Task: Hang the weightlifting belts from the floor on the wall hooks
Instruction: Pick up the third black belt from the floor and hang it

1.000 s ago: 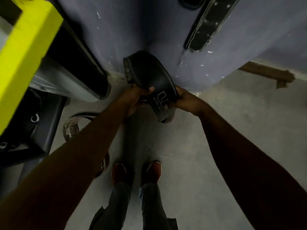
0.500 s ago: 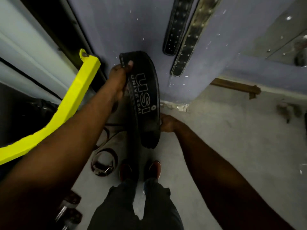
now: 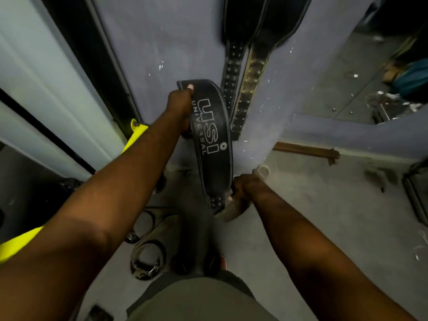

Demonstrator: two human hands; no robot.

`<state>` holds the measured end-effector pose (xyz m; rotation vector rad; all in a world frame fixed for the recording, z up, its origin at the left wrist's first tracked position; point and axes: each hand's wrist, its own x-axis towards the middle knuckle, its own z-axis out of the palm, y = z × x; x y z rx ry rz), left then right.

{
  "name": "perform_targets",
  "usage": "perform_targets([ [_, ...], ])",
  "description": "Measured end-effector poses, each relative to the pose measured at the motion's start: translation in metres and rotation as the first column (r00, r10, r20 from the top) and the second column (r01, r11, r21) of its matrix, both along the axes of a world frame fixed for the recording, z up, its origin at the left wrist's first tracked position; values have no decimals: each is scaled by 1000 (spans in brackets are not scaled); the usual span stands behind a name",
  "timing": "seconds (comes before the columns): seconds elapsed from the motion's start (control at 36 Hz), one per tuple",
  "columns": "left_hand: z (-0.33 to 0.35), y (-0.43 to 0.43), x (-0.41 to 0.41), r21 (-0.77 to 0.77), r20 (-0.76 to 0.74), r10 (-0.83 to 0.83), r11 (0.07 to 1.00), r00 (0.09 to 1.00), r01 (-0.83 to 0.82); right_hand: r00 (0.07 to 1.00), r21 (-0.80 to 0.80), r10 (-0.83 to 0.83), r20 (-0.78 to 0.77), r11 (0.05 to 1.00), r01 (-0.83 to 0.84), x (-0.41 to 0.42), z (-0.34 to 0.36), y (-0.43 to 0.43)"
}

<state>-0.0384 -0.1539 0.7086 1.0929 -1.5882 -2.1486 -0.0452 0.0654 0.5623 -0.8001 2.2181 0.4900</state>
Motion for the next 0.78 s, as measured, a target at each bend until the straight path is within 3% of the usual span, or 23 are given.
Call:
perform_targets([
  [0.08, 5, 5, -3, -1, -12, 3, 1000, 1000, -3, 902, 163, -346, 257, 936, 312, -11, 23, 8],
  [0.11, 6, 6, -4, -3, -18, -1, 1000, 1000, 1, 871, 146, -412, 269, 911, 385, -13, 30, 12],
  [0.22, 12, 13, -7, 21, -56, -5, 1000, 998, 7, 874, -253, -436, 213, 840, 480, -25, 58, 17],
  [0.33, 13, 19, -7, 46, -70, -31, 998, 997, 34, 718, -535, -419, 555, 481, 694, -35, 95, 13],
  [0.44, 13, 33, -3, 53, -58, -119, 991, 991, 122, 521, -515, -242, 818, 92, 852, -41, 131, -2],
  [0.58, 19, 39, 5, 60, -9, -150, 987, 989, 150, 568, -566, -167, 805, 68, 822, -40, 146, -17],
  [0.69, 22, 34, 13, 14, -60, -215, 976, 975, 216, 552, -549, -116, 826, 59, 834, -38, 149, -13],
  [0.78, 16, 47, 24, -144, -126, -289, 952, 949, 271, 481, -476, -2, 877, -142, 868, -43, 166, -17],
])
